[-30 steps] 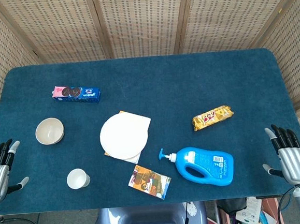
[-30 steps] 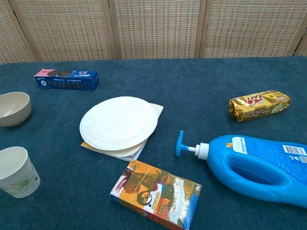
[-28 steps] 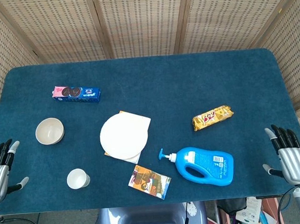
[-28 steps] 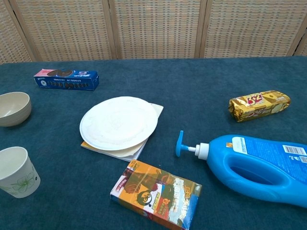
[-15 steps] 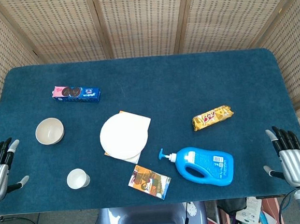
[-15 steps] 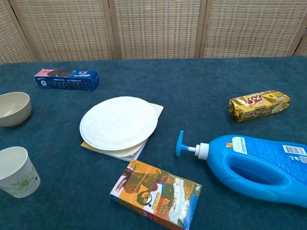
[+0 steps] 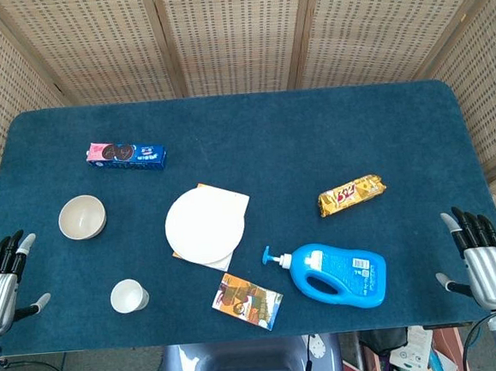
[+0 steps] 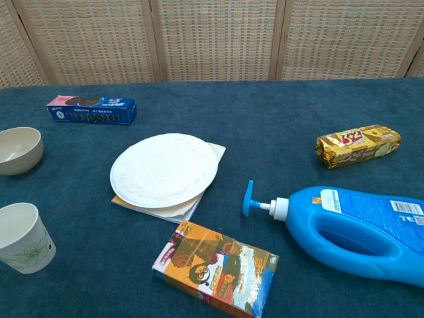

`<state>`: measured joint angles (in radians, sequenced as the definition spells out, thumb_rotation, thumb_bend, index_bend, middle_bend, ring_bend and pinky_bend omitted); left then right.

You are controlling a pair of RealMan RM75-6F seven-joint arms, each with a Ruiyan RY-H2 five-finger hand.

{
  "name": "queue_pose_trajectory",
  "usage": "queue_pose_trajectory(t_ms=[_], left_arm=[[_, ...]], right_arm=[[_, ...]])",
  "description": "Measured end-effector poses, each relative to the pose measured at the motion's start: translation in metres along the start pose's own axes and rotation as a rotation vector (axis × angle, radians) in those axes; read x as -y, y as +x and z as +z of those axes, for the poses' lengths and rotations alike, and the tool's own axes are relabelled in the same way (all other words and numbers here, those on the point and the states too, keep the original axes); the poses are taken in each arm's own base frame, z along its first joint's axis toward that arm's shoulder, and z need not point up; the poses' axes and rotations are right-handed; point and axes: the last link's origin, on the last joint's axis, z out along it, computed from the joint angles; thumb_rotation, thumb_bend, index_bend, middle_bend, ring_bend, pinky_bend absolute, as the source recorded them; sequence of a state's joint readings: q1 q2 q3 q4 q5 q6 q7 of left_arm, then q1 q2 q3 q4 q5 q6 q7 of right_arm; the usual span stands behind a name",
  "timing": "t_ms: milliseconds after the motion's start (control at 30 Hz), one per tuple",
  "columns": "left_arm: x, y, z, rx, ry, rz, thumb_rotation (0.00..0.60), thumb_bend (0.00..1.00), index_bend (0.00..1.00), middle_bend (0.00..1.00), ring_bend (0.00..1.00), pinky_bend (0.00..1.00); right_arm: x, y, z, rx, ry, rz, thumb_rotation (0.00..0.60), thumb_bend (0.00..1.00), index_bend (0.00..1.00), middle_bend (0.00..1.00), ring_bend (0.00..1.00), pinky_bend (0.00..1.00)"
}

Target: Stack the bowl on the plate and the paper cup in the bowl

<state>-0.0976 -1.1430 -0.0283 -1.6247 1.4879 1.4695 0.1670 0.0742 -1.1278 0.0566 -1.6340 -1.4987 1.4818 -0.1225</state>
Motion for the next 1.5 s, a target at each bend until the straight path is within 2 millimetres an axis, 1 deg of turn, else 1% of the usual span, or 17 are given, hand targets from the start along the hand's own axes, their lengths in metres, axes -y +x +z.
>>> queue_pose_trajectory(t_ms=[433,500,567,633,700,900,967,1033,1200,1300,1400,1500], left_arm=[[0.001,-0.003,0.0,0.003,0.0,-0.015,0.6,0.0,0.0,0.0,0.0,0.0],[0.0,-0.003,0.002,-0.002,-0.004,-0.021,0.6,0.03,0.0,0.0,0.0,0.0],[0.0,-0.002,0.006,-0.008,-0.009,-0.023,0.6,0.08,0.0,0.0,0.0,0.0],[0.002,-0.001,0.012,-0.011,-0.014,-0.019,0.6,0.14,0.03,0.0,0.0,0.0],[0.004,0.001,0.019,-0.012,-0.016,-0.011,0.6,0.16,0.06,0.0,0.0,0.0],[0.017,0.003,0.045,0.011,-0.01,0.033,0.6,0.24,0.26,0.0,0.0,0.0],[0.023,0.001,0.053,0.03,-0.003,0.048,0.6,0.28,0.32,0.0,0.0,0.02],[0.03,-0.003,0.063,0.061,0.007,0.069,0.6,0.32,0.36,0.0,0.0,0.05],[0.048,-0.017,0.086,0.125,0.036,0.12,0.6,0.37,0.37,0.0,0.0,0.07],[0.054,-0.027,0.097,0.151,0.045,0.152,0.6,0.38,0.37,0.0,0.0,0.07],[0.054,-0.039,0.107,0.168,0.048,0.17,0.6,0.39,0.37,0.0,0.0,0.07],[0.051,-0.051,0.114,0.194,0.049,0.168,0.6,0.39,0.37,0.0,0.0,0.07]], right_arm=[[0.004,-0.002,0.003,0.015,0.012,0.007,0.6,0.14,0.0,0.0,0.0,0.0],[0.003,-0.001,0.003,0.013,0.009,0.009,0.6,0.14,0.0,0.0,0.0,0.0],[0.002,-0.001,0.003,0.013,0.005,0.012,0.6,0.14,0.0,0.0,0.0,0.0],[0.001,0.0,0.003,0.012,0.0,0.016,0.6,0.14,0.0,0.0,0.0,0.0],[0.0,0.0,0.003,0.01,-0.001,0.018,0.6,0.14,0.0,0.0,0.0,0.0],[-0.001,0.002,0.003,0.003,-0.003,0.027,0.6,0.14,0.0,0.0,0.0,0.0],[-0.001,0.002,0.003,0.0,-0.005,0.03,0.6,0.14,0.0,0.0,0.0,0.0],[-0.002,0.003,0.003,-0.004,-0.007,0.033,0.6,0.14,0.0,0.0,0.0,0.0],[-0.004,0.004,0.003,-0.004,-0.012,0.038,0.6,0.14,0.0,0.0,0.0,0.0],[-0.004,0.004,0.003,-0.006,-0.013,0.041,0.6,0.14,0.0,0.0,0.0,0.0],[-0.004,0.004,0.003,-0.006,-0.014,0.042,0.6,0.14,0.0,0.0,0.0,0.0],[-0.005,0.004,0.003,-0.007,-0.016,0.045,0.6,0.14,0.0,0.0,0.0,0.0]])
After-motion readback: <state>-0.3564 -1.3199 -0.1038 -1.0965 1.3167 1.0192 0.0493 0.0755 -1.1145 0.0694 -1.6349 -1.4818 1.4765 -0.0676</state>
